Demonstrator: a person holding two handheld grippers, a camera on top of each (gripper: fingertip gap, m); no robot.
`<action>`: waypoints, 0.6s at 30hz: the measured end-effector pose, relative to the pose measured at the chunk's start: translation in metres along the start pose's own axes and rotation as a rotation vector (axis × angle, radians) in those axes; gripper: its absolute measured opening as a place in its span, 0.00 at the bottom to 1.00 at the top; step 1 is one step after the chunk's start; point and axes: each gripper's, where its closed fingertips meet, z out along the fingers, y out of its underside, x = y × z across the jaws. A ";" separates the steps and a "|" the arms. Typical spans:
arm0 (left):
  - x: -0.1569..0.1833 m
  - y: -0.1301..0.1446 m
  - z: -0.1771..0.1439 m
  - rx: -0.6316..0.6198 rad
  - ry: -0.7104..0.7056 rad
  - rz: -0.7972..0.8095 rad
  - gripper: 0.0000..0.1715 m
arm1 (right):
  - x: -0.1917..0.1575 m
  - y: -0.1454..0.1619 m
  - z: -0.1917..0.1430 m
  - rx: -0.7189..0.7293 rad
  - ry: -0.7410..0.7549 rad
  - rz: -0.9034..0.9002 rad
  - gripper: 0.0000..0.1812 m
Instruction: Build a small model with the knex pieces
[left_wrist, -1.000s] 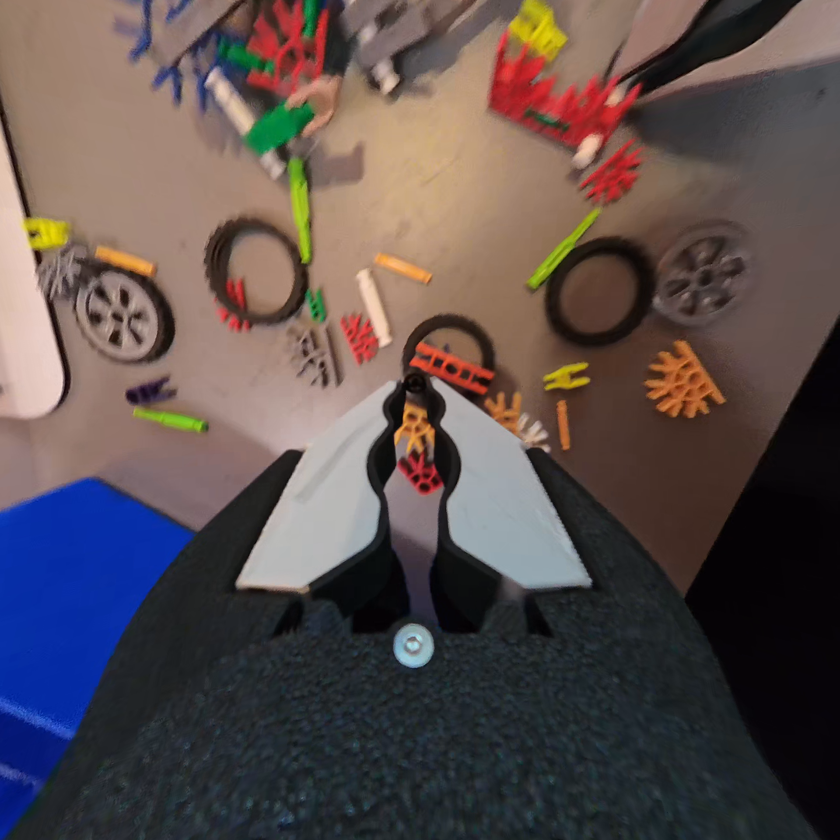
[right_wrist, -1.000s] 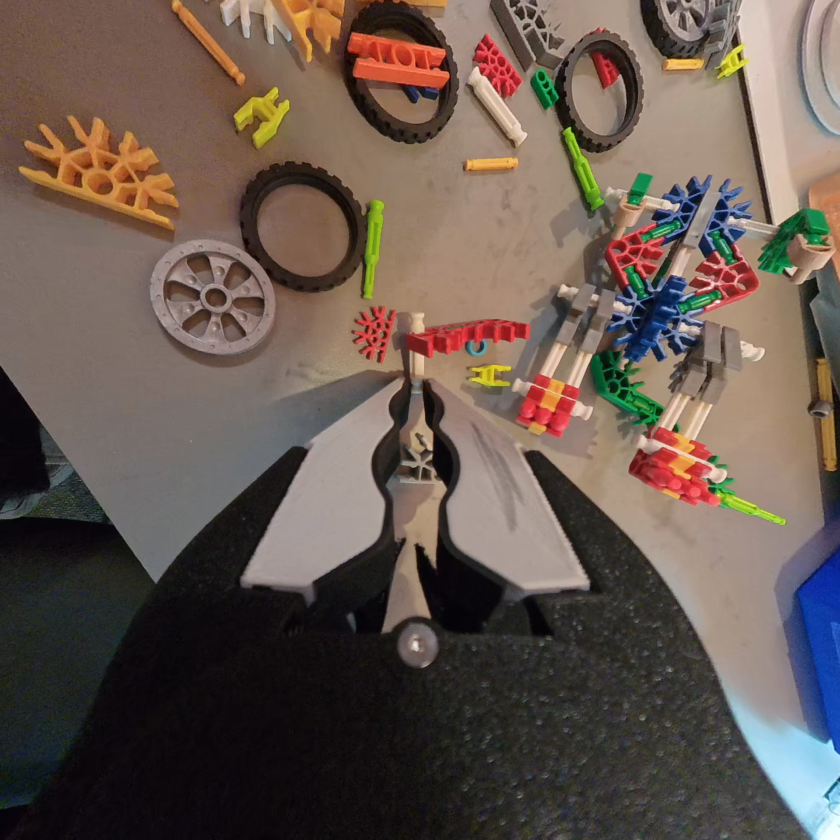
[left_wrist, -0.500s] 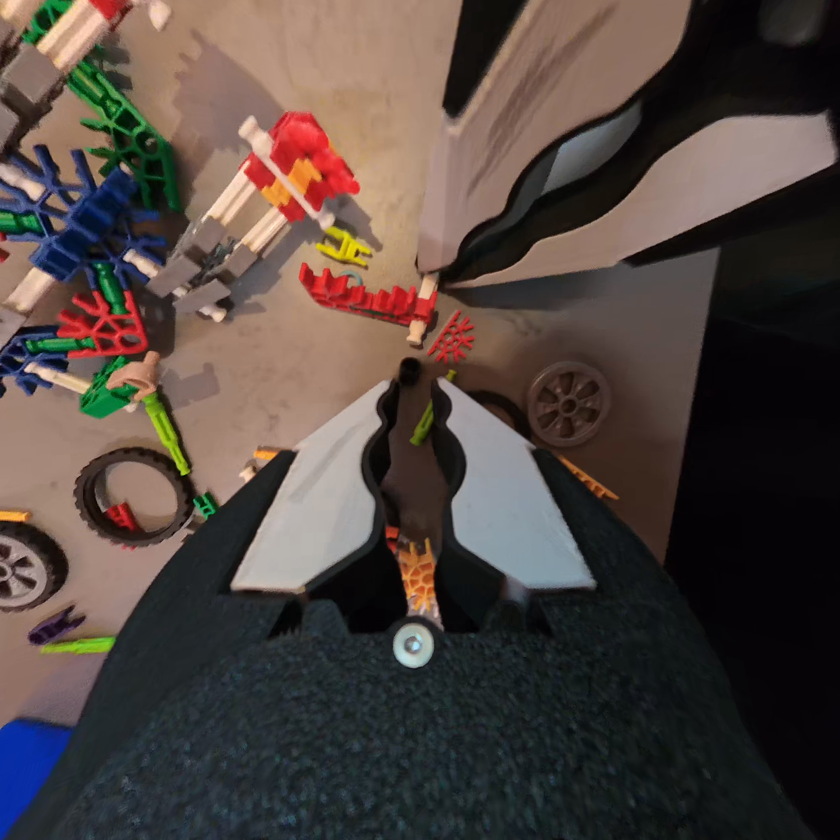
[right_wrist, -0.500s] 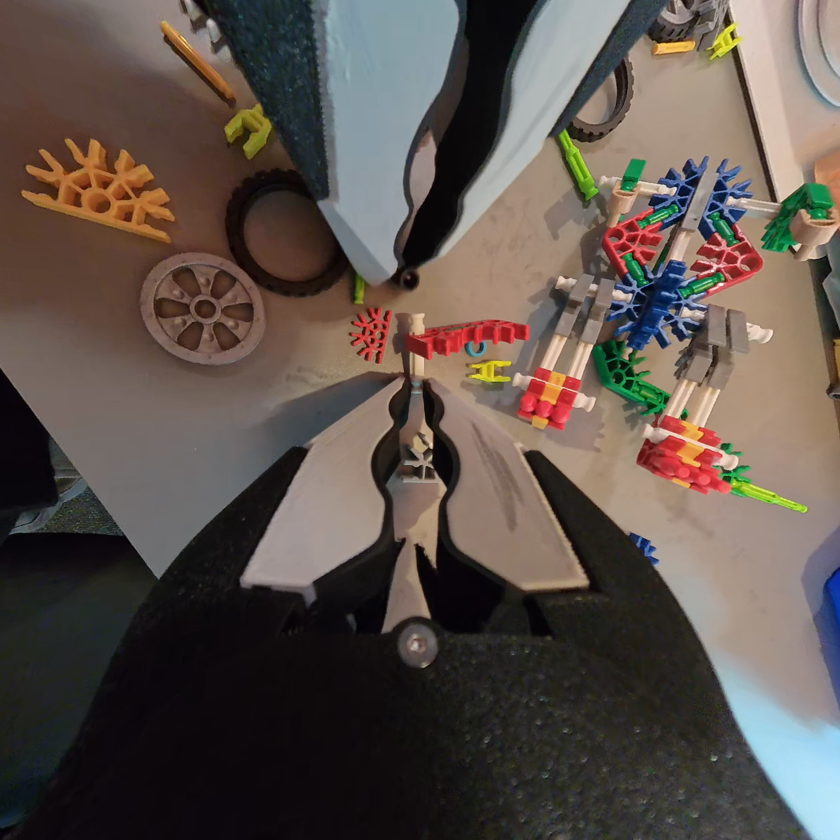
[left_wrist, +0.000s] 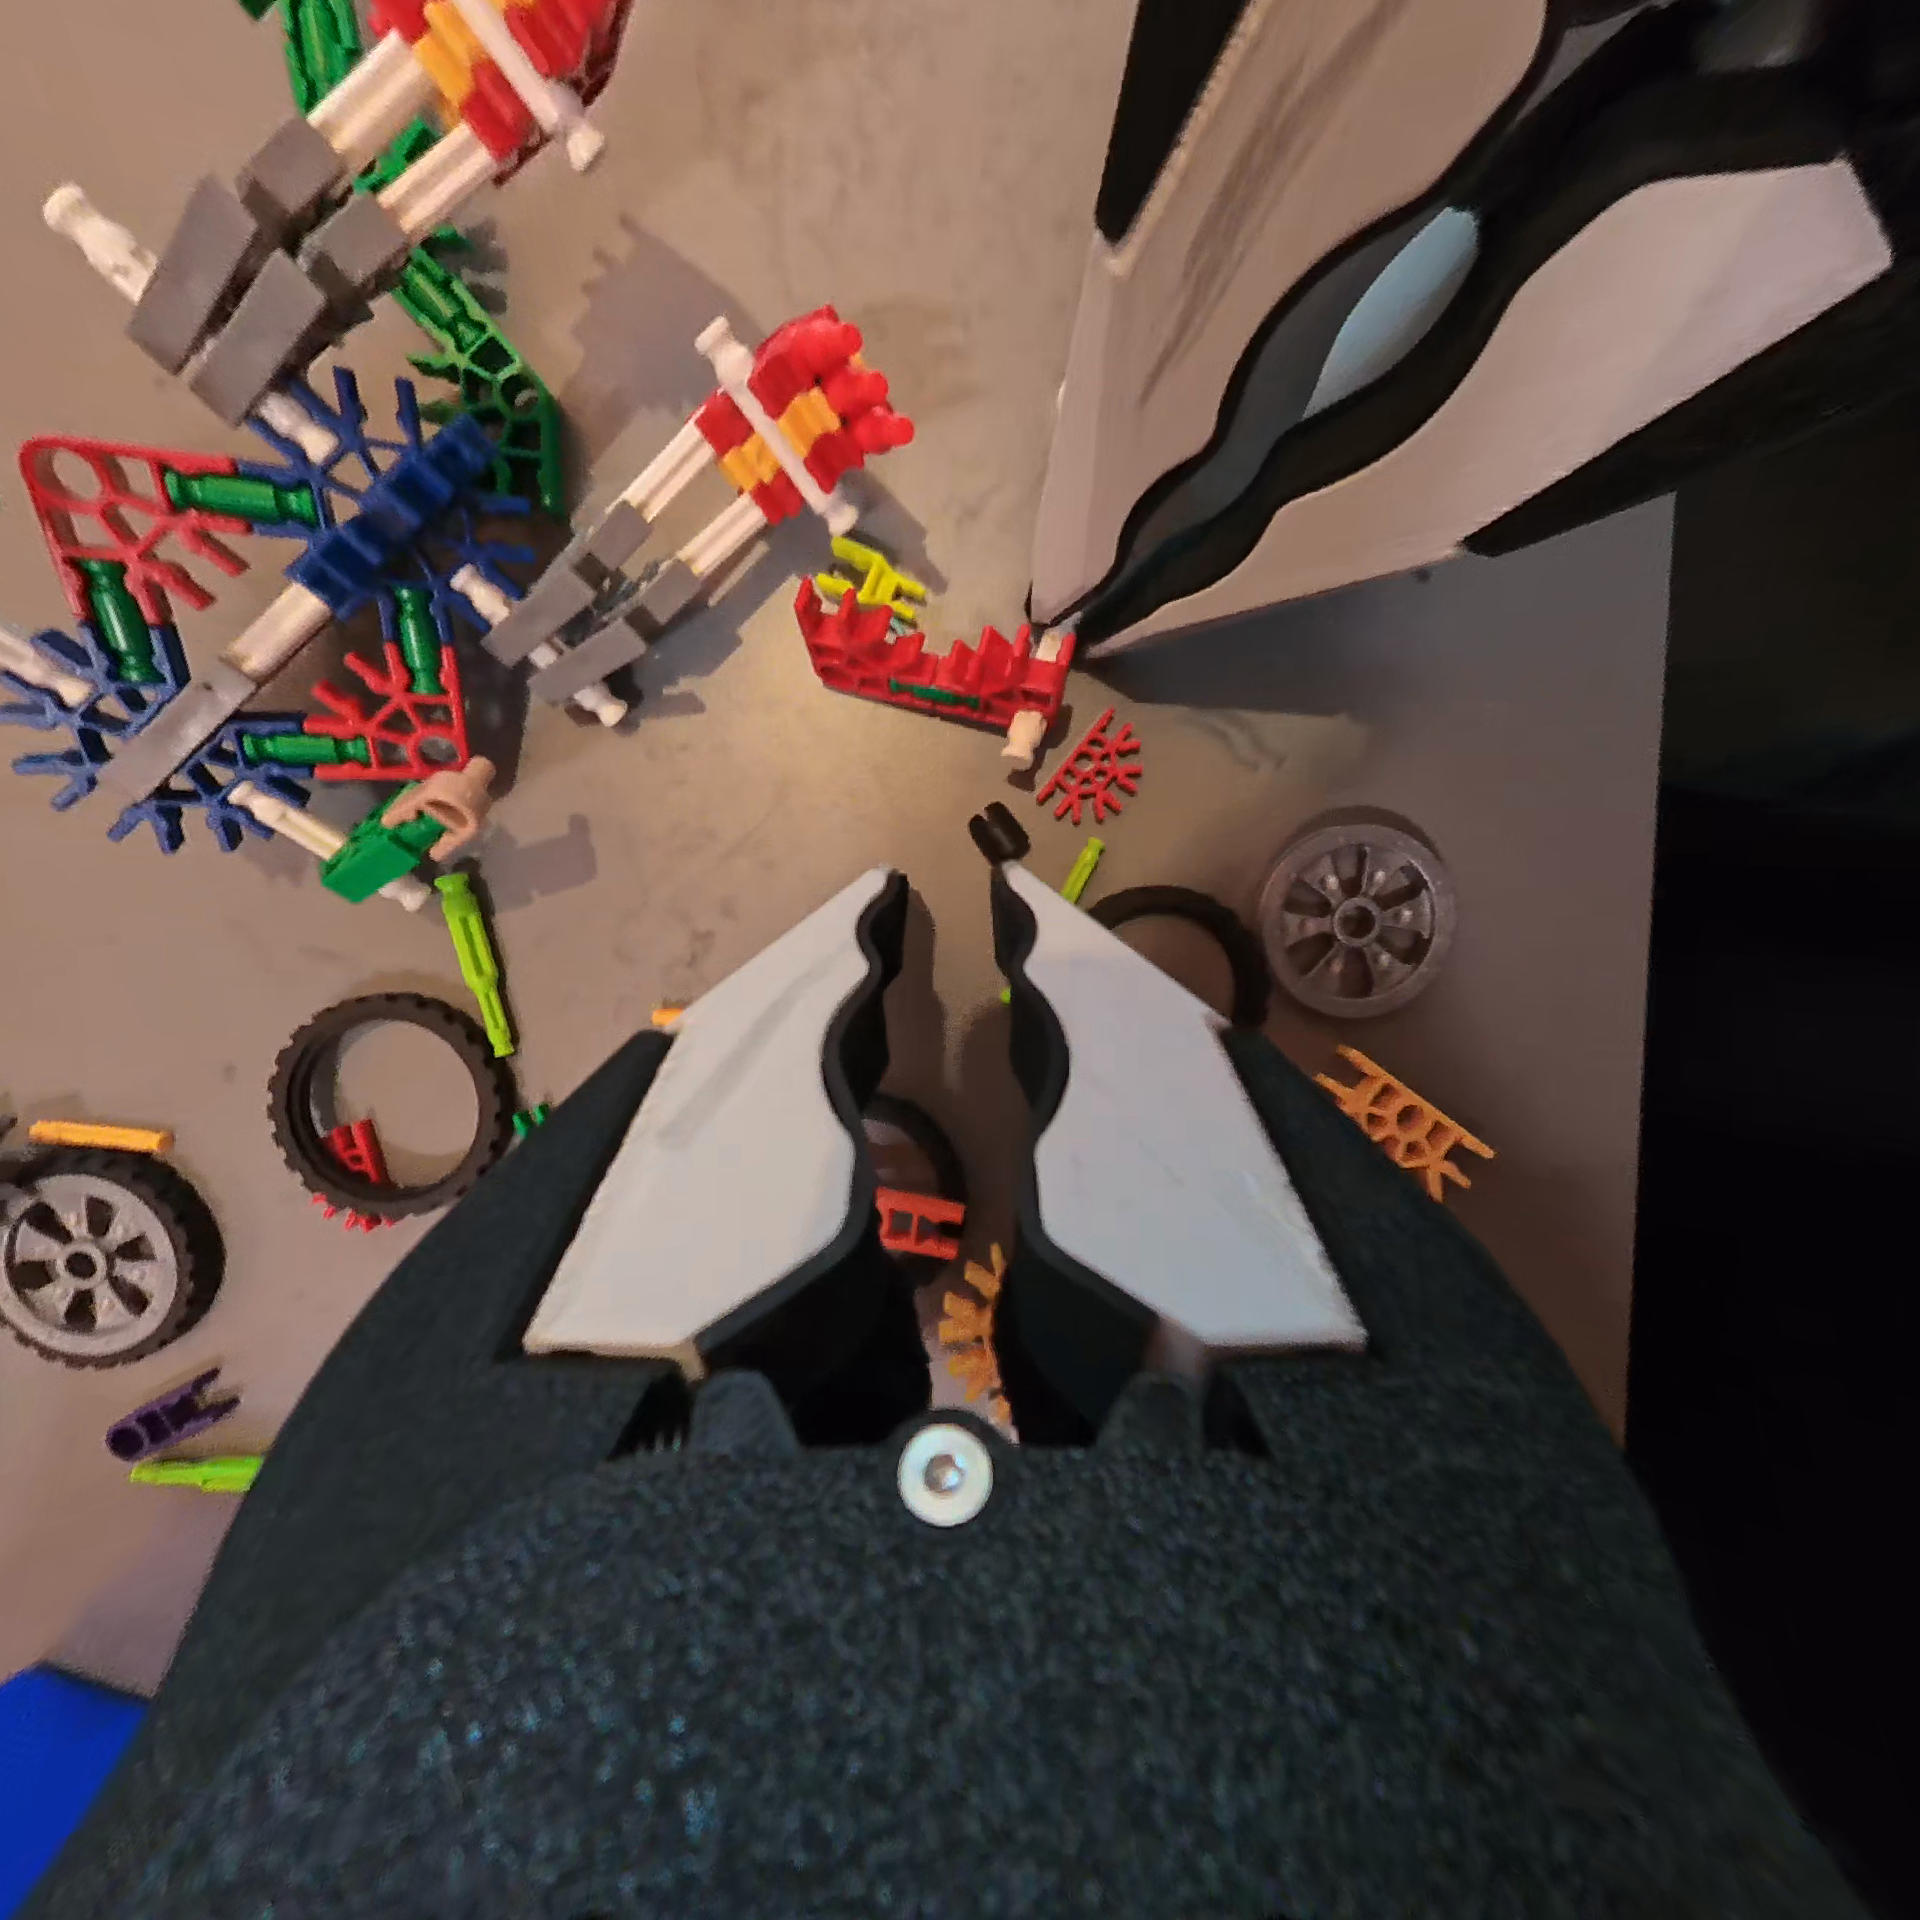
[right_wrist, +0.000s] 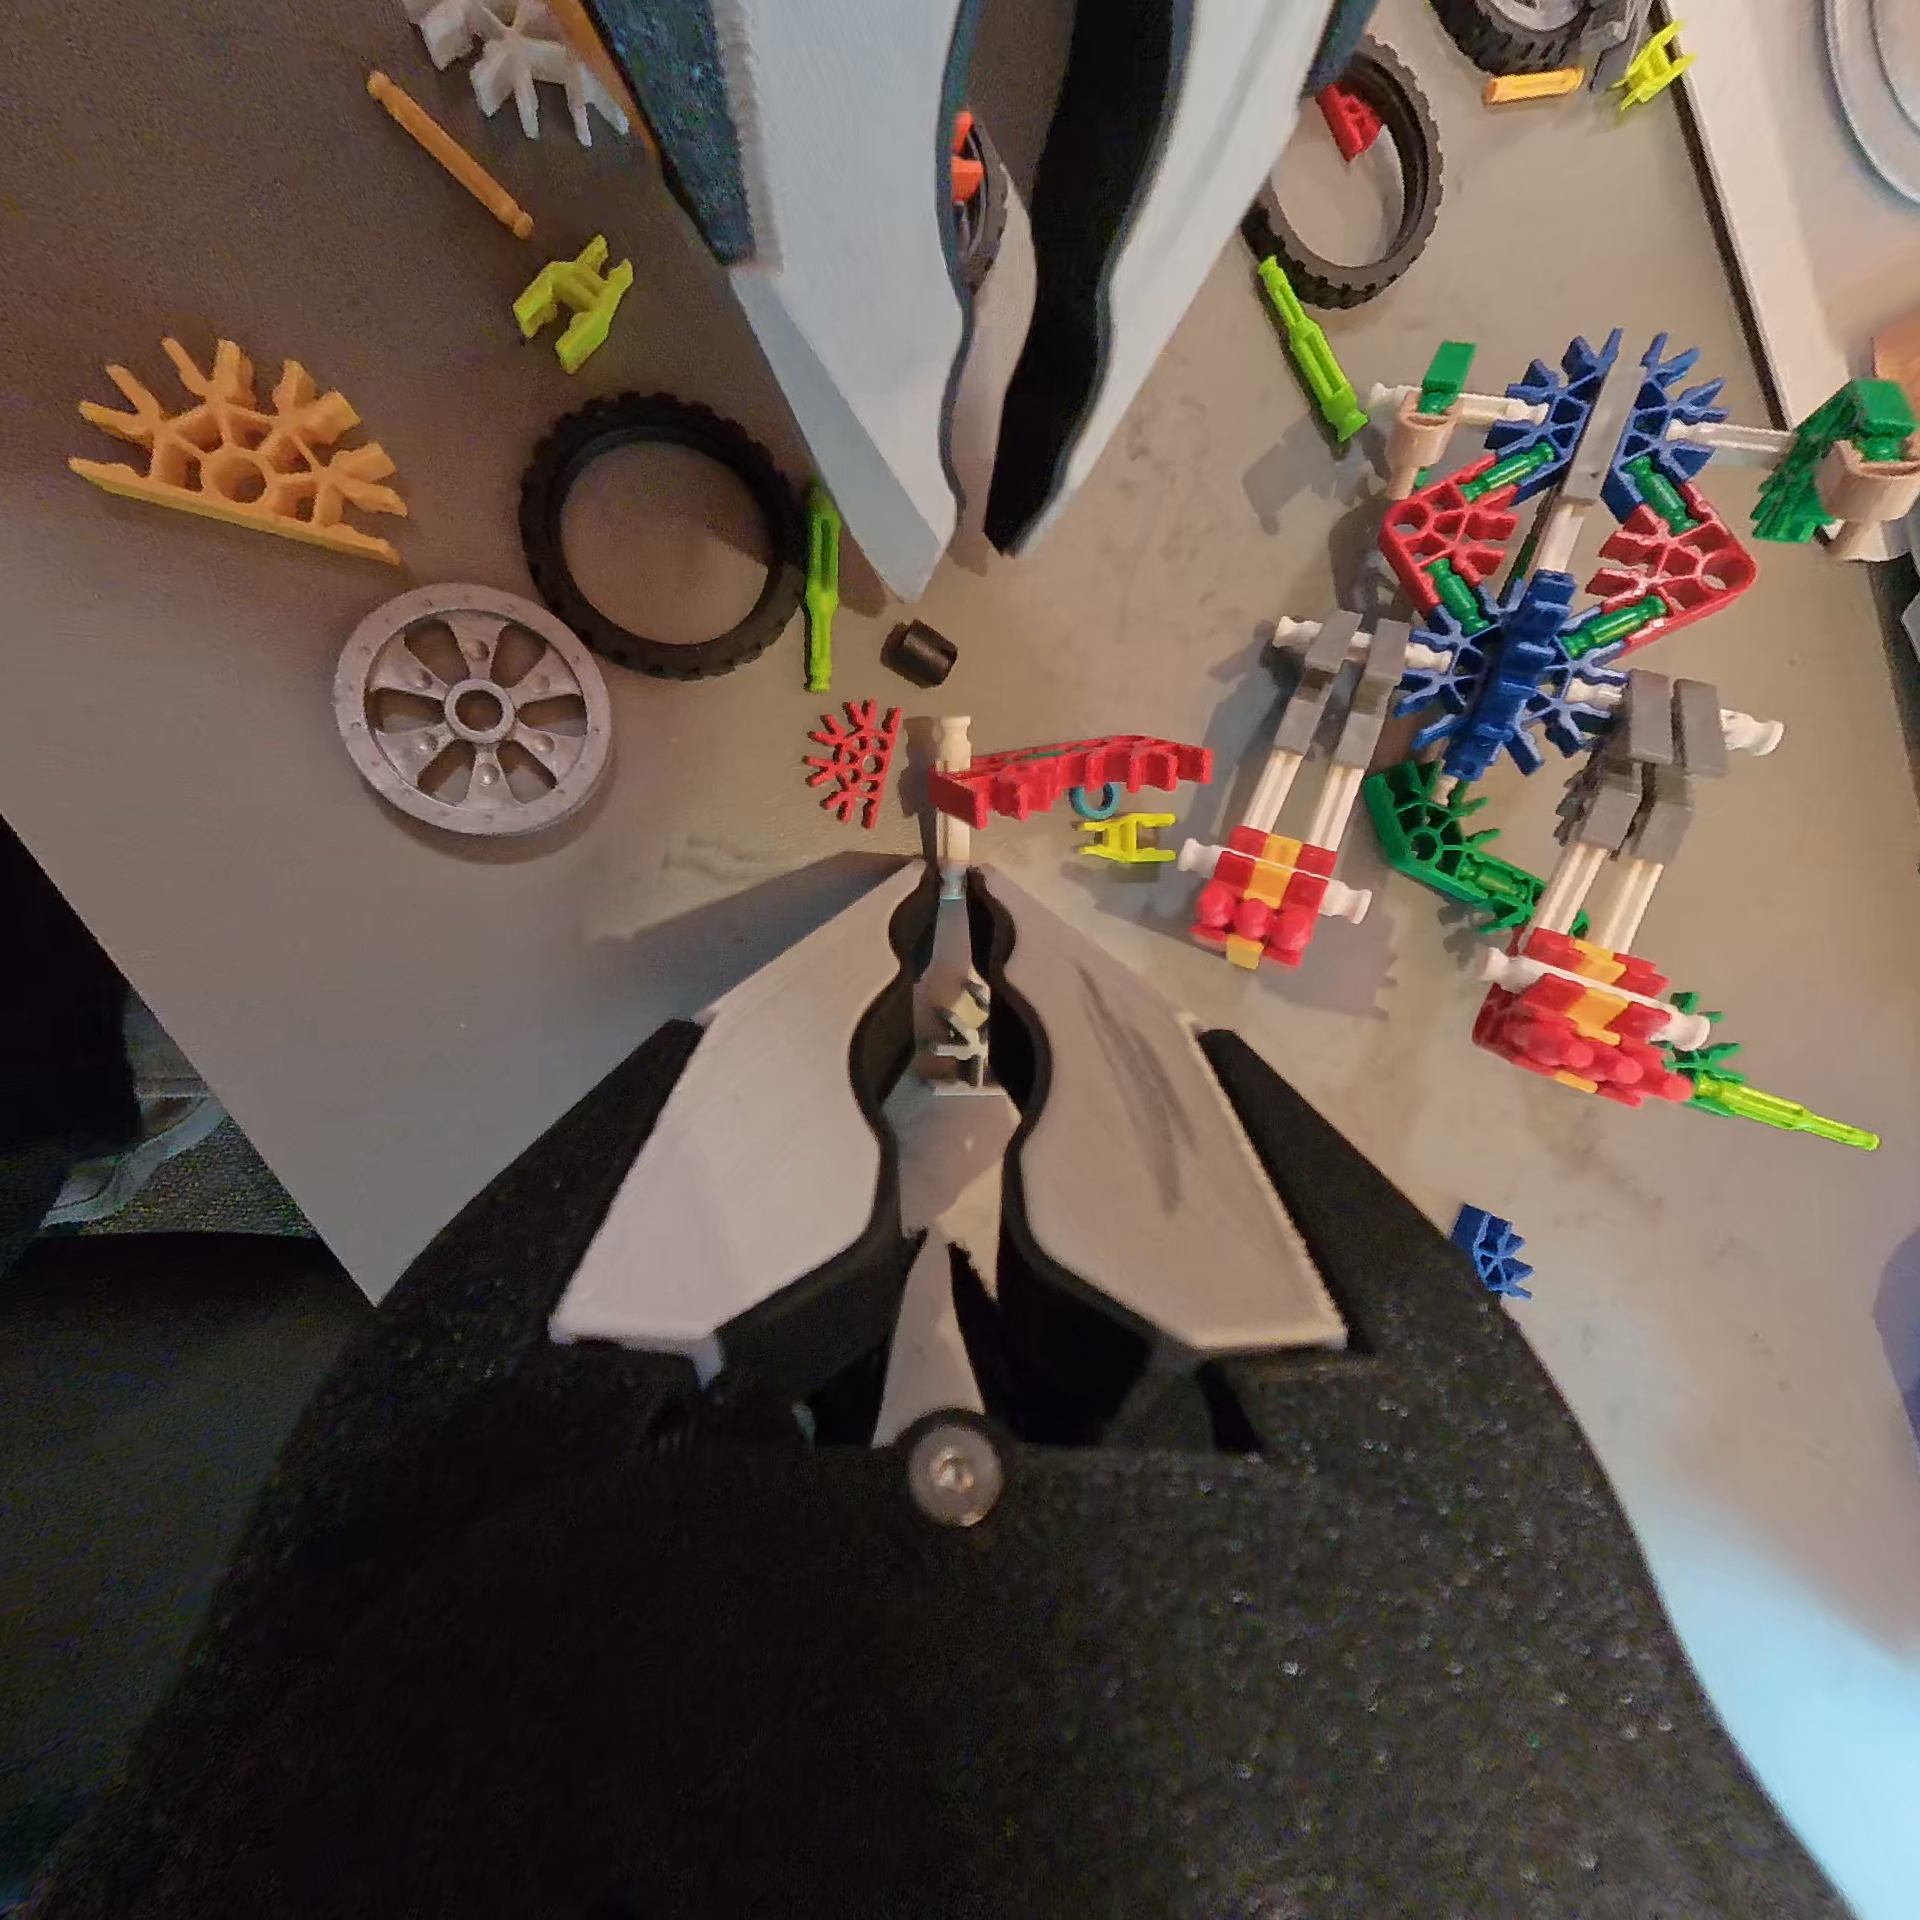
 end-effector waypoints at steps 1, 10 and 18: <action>0.002 0.001 0.001 -0.005 0.017 0.003 0.08 | 0.000 0.000 0.000 -0.002 0.000 -0.001 0.03; 0.018 -0.002 0.004 0.022 0.116 0.008 0.07 | 0.000 0.000 0.000 0.003 0.000 0.014 0.03; 0.027 -0.009 0.003 0.085 0.159 -0.003 0.07 | -0.003 0.003 -0.003 0.006 -0.008 0.023 0.03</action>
